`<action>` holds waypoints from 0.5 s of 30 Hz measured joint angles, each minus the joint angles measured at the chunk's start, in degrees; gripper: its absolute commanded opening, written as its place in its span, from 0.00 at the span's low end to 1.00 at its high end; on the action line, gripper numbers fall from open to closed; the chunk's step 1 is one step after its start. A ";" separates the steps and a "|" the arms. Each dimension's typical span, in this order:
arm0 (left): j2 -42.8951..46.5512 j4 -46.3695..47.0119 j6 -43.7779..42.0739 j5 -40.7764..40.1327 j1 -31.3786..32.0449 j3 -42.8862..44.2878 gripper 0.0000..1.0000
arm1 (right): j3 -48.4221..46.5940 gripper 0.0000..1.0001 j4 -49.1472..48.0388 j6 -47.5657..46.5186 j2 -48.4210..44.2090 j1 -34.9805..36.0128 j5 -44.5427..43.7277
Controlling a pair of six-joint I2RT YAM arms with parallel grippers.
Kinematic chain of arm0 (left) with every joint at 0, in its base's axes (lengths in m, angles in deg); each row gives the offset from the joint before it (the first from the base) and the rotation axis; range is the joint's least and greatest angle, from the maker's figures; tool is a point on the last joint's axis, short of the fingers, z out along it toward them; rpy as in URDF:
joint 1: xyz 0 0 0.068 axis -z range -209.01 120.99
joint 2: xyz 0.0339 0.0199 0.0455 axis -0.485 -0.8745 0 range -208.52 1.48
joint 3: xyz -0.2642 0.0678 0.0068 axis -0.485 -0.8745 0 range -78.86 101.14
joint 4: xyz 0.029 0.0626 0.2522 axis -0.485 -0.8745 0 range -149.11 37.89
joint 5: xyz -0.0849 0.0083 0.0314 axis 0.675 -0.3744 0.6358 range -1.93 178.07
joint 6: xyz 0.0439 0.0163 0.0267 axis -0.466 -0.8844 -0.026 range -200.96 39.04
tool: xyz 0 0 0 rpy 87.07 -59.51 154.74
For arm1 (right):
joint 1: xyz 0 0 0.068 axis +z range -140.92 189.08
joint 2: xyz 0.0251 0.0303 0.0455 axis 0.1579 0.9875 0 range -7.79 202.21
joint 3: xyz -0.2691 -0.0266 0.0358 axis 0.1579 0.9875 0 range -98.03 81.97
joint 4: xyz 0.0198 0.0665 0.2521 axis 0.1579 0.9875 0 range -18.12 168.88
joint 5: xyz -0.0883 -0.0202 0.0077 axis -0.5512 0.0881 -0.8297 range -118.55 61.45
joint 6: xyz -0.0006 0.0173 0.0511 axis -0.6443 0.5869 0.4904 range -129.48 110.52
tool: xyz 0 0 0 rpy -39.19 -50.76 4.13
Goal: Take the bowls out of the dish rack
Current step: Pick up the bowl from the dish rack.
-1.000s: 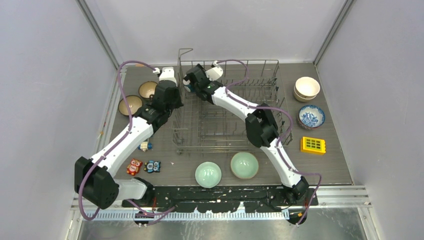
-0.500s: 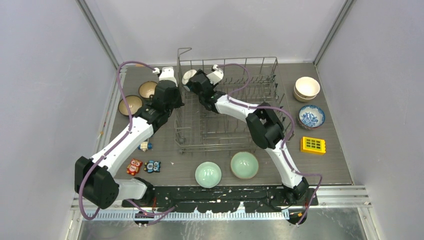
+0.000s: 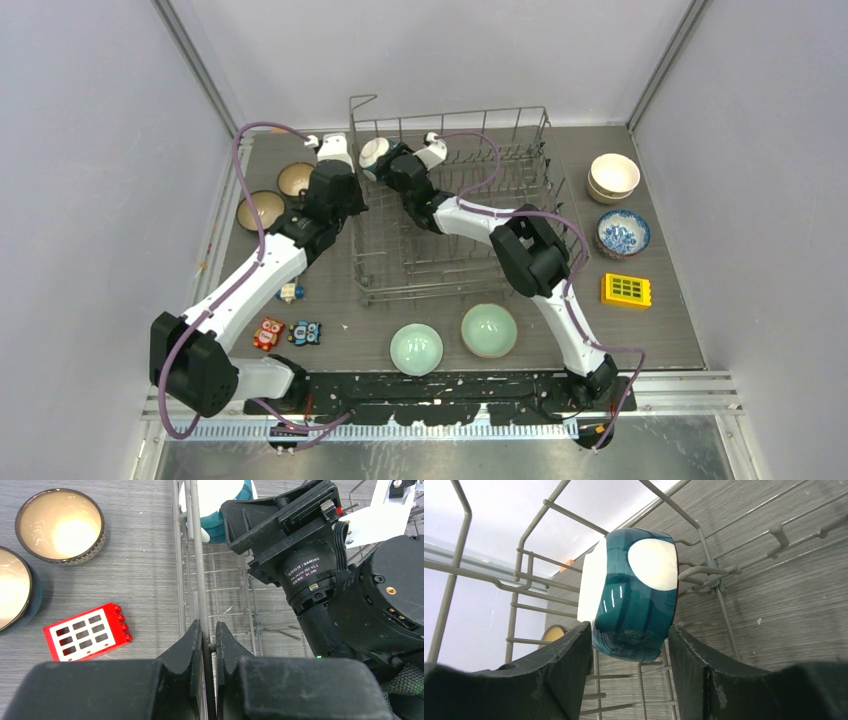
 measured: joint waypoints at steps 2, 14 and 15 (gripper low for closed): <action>-0.02 0.07 0.07 -0.09 -0.04 -0.02 0.00 | 0.66 0.60 -1.79 -0.13 0.00 -0.20 1.07; -0.24 0.24 0.59 -1.18 -0.24 0.00 0.00 | 2.58 0.49 -9.29 2.10 0.15 -2.19 9.25; -0.24 0.24 0.59 -1.16 -0.24 0.00 0.00 | 2.54 0.48 -10.29 2.43 0.35 -2.45 9.94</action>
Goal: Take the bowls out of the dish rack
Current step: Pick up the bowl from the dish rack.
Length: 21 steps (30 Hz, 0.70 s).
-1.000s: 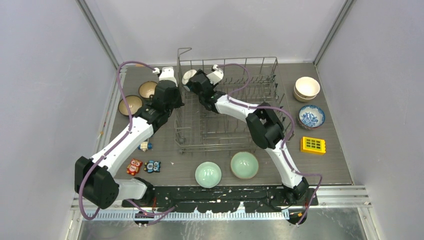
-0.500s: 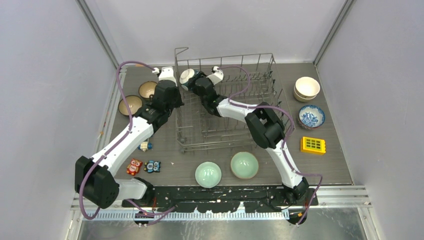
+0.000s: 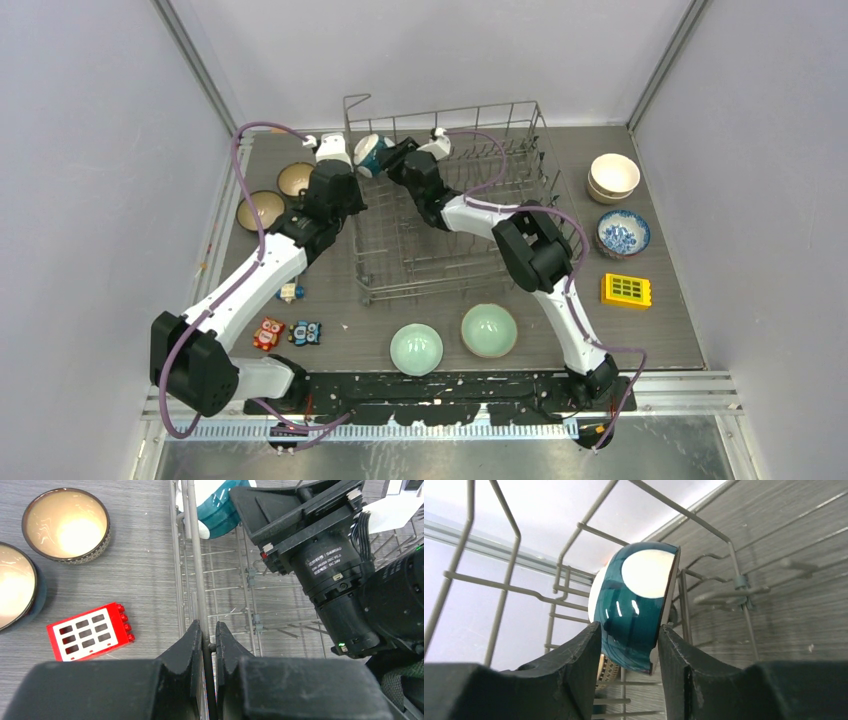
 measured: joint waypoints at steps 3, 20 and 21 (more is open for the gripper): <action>0.00 -0.02 0.00 0.00 0.02 0.00 0.00 | -0.28 0.50 -2.67 1.07 0.59 -0.98 1.99; 0.00 -0.09 -0.02 0.00 0.02 -0.02 0.00 | -5.05 0.46 -11.56 6.54 5.35 -3.82 14.29; 0.00 -0.07 -0.02 0.00 0.04 0.00 0.00 | -5.14 0.46 -12.31 7.08 5.68 -3.96 15.06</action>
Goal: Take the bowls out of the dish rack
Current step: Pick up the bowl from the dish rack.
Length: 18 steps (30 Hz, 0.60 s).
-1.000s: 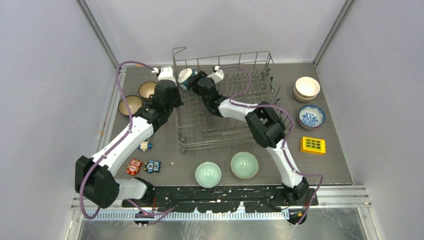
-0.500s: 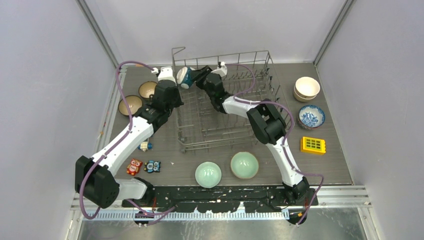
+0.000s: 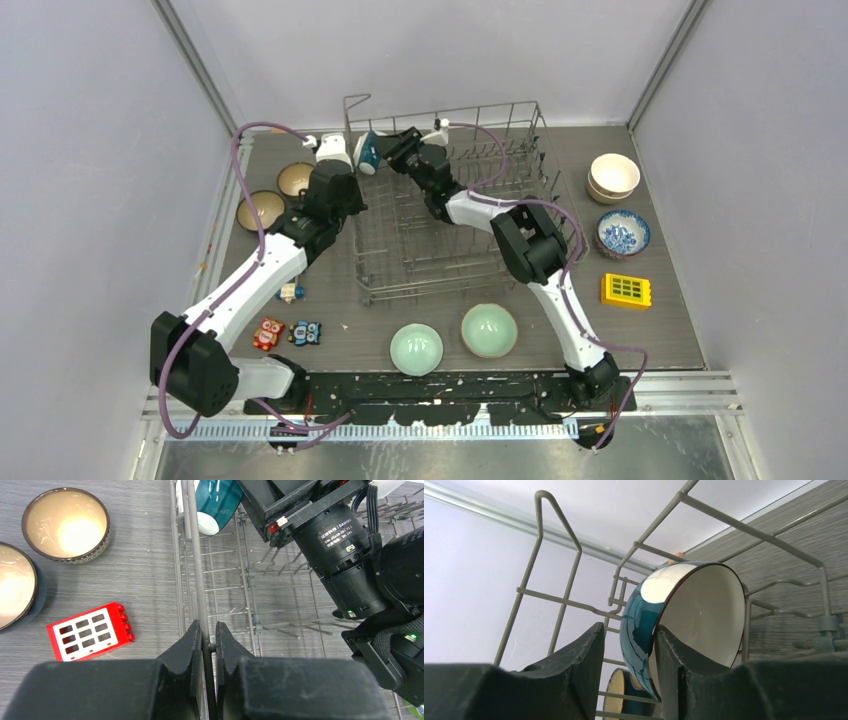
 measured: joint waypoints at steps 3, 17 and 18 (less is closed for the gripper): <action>0.00 0.00 0.00 0.00 0.00 0.00 0.00 | -0.20 0.45 -1.57 1.18 1.05 -0.33 2.80; 0.00 -0.02 0.00 0.02 0.00 0.00 0.00 | -4.24 0.01 -0.20 4.90 3.17 -1.60 11.93; 0.00 -0.02 0.00 0.00 0.00 0.00 0.00 | -4.33 0.01 0.24 4.94 3.17 -1.66 12.35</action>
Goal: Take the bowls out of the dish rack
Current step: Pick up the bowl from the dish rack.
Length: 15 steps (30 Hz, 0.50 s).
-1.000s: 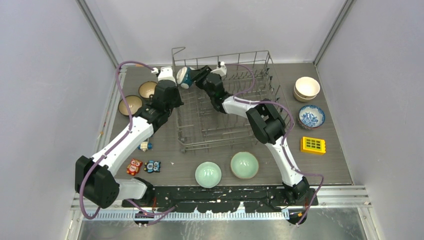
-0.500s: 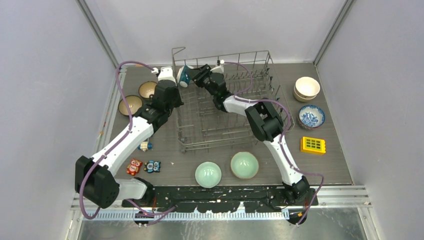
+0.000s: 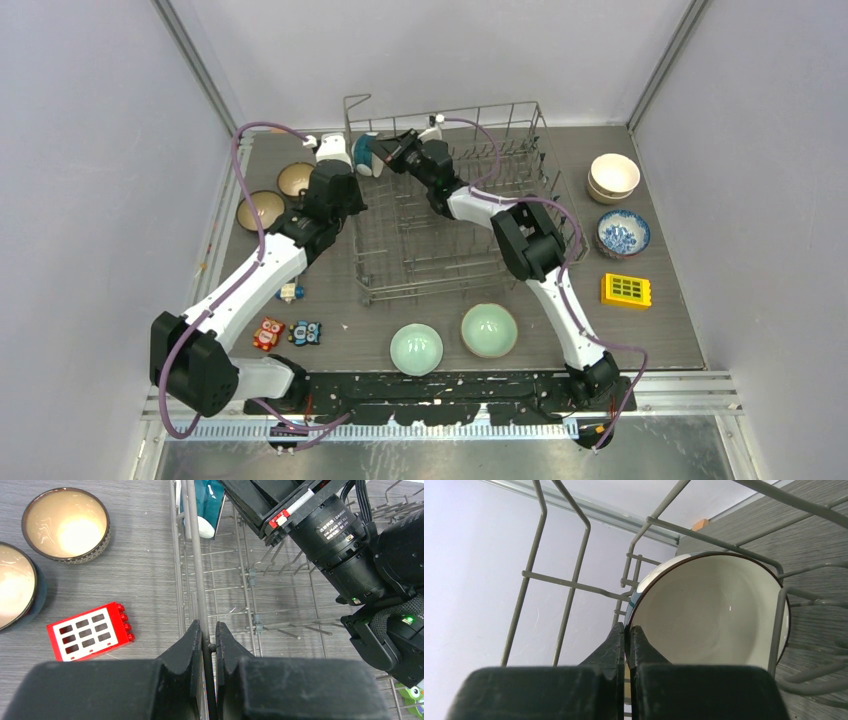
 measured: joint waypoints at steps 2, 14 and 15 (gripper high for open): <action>0.00 -0.02 -0.02 0.00 0.00 0.00 0.00 | -0.02 0.01 0.13 0.07 0.00 -0.22 0.59; 0.00 -0.09 -0.07 -0.26 0.04 0.07 0.00 | 0.02 0.01 3.37 0.24 -2.36 -3.78 5.01; 0.00 -0.15 -0.09 -0.28 0.04 0.11 0.00 | 0.00 0.01 4.17 0.22 -2.97 -4.17 5.51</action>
